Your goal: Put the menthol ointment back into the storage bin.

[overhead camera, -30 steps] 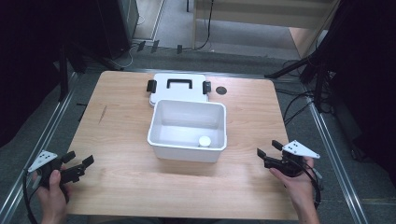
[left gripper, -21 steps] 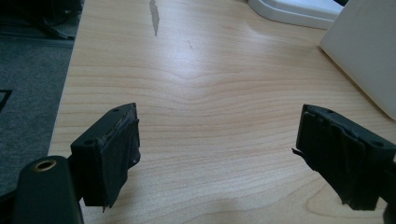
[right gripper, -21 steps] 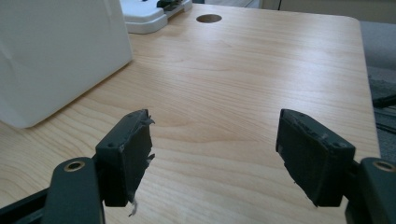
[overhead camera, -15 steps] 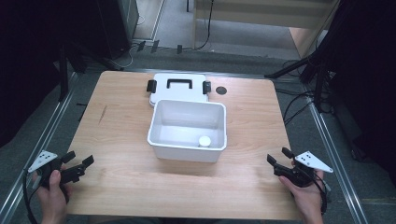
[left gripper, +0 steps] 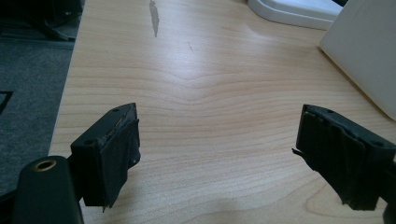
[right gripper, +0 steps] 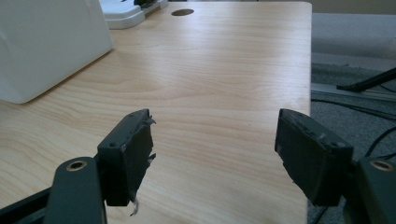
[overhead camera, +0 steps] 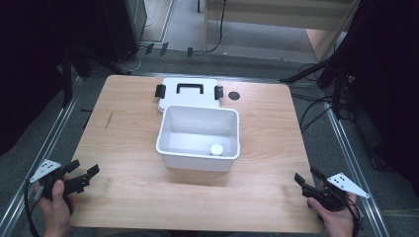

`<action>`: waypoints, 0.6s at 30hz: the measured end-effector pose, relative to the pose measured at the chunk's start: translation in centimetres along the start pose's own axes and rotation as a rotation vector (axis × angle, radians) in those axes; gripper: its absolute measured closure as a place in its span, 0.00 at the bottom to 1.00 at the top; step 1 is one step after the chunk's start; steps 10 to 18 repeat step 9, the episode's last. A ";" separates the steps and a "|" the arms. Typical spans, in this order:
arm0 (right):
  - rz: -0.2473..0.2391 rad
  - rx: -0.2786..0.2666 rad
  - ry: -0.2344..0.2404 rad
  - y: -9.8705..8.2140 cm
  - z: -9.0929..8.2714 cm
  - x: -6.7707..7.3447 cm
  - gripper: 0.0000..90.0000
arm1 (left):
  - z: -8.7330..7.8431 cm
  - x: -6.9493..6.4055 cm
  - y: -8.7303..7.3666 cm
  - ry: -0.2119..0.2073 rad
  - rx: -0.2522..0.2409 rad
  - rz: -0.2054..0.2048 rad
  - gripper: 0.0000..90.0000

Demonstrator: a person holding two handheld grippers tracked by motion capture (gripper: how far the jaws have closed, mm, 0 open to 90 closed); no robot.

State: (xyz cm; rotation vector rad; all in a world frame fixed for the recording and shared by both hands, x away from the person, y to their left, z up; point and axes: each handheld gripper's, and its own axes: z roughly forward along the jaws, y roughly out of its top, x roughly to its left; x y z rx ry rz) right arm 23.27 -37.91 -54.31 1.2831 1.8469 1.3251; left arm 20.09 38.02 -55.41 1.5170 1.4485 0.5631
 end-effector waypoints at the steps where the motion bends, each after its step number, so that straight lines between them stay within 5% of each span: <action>1: 0.003 0.003 -0.002 0.0 -0.3 -0.1 0.32 | 0.0 0.0 0.0 0.001 0.000 0.000 0.16; 18: -0.024 0.012 0.003 1.2 -1.5 0.3 0.33 | 0.0 0.0 0.0 0.001 0.005 0.000 0.16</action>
